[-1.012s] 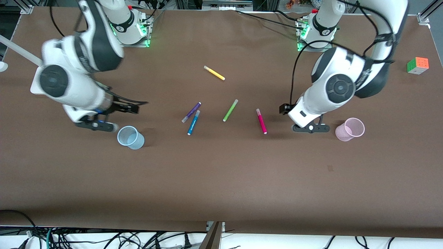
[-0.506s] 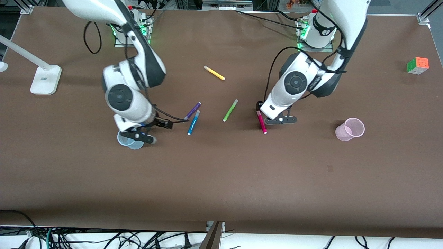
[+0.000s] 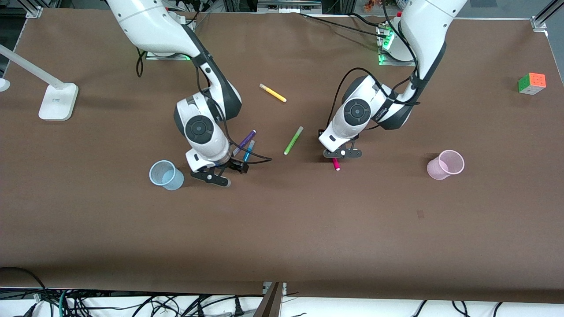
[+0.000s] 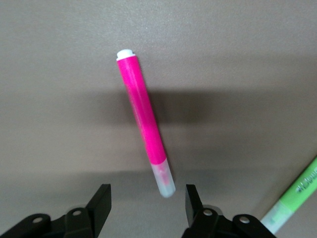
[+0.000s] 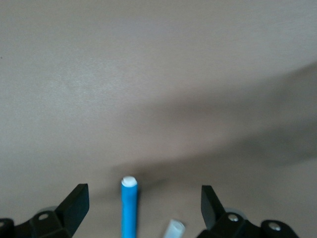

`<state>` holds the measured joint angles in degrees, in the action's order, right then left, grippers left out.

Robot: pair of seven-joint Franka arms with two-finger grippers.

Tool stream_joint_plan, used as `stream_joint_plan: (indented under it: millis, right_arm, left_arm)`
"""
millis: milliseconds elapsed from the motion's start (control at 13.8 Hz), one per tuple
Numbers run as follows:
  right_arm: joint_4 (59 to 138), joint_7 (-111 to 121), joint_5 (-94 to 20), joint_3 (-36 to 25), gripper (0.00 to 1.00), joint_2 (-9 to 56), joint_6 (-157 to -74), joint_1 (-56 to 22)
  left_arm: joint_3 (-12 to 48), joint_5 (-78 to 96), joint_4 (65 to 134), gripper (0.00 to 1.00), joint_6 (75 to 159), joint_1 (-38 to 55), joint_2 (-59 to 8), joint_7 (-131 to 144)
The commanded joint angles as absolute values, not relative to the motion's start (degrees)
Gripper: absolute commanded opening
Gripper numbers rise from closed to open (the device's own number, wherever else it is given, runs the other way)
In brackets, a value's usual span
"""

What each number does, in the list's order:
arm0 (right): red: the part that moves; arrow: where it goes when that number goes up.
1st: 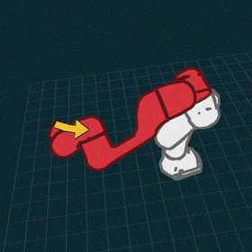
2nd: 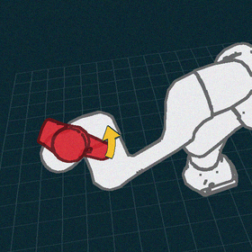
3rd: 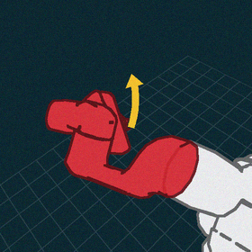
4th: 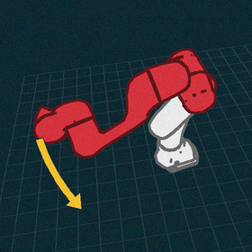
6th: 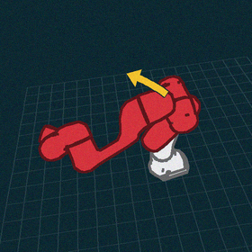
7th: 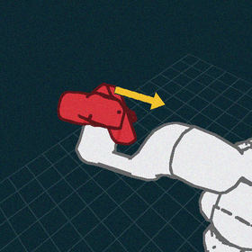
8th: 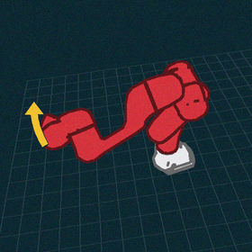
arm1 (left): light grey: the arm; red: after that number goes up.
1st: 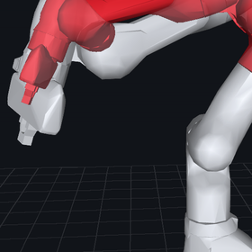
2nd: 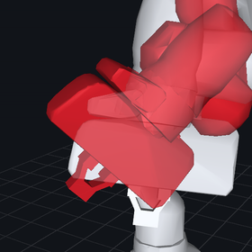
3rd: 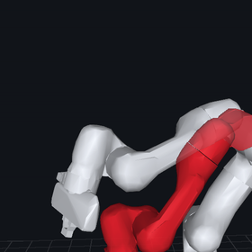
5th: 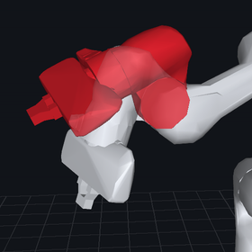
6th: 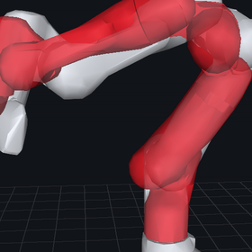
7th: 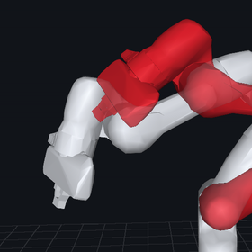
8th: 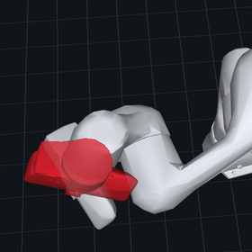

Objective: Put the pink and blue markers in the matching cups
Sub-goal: 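Grasp the blue marker with the right gripper while the left gripper grasps the pink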

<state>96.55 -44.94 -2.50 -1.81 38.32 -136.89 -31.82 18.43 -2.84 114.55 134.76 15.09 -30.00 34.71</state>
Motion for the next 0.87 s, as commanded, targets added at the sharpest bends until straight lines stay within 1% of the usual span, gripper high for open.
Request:
stream_joint_plan:
  millis: [0,145,217,434,506,578,723,795]
  right_arm:
    - [95.19,-46.93,-2.55,-2.20,1.00,41.21,-140.61,-34.71]
    - [95.19,-47.02,-2.55,-2.20,1.00,42.01,-141.50,-35.33]
    - [95.27,-46.93,-2.64,-2.20,1.00,42.10,-141.50,-35.77]
    - [95.80,-46.67,-2.72,-2.11,1.00,42.10,-141.07,-36.91]
    - [95.97,-46.76,-3.25,-2.11,1.00,42.19,-140.98,-37.09]
    - [96.15,-46.67,-3.51,-2.11,0.99,42.10,-140.80,-37.00]
    - [96.76,-46.84,-3.52,-2.11,0.99,42.19,-140.98,-37.00]
    - [97.20,-46.85,-3.52,-2.11,0.99,42.27,-141.15,-36.91]
  left_arm:
    - [18.02,-4.39,114.26,0.65,136.23,16.34,-31.11,36.38]
    - [17.75,-4.39,114.17,0.54,136.41,17.57,-31.90,37.96]
    - [17.84,-4.39,114.17,0.52,137.28,17.75,-32.25,38.32]
    - [17.75,-4.48,114.17,0.50,139.13,17.93,-33.22,38.32]
    - [17.75,-5.70,114.17,0.43,139.13,17.84,-33.14,38.32]
    - [17.75,-6.67,114.17,0.39,139.13,17.75,-33.22,38.32]
    - [17.67,-8.43,114.17,0.34,139.31,17.75,-33.49,38.41]
    - [17.67,-8.52,114.17,0.26,139.22,17.75,-33.40,38.41]
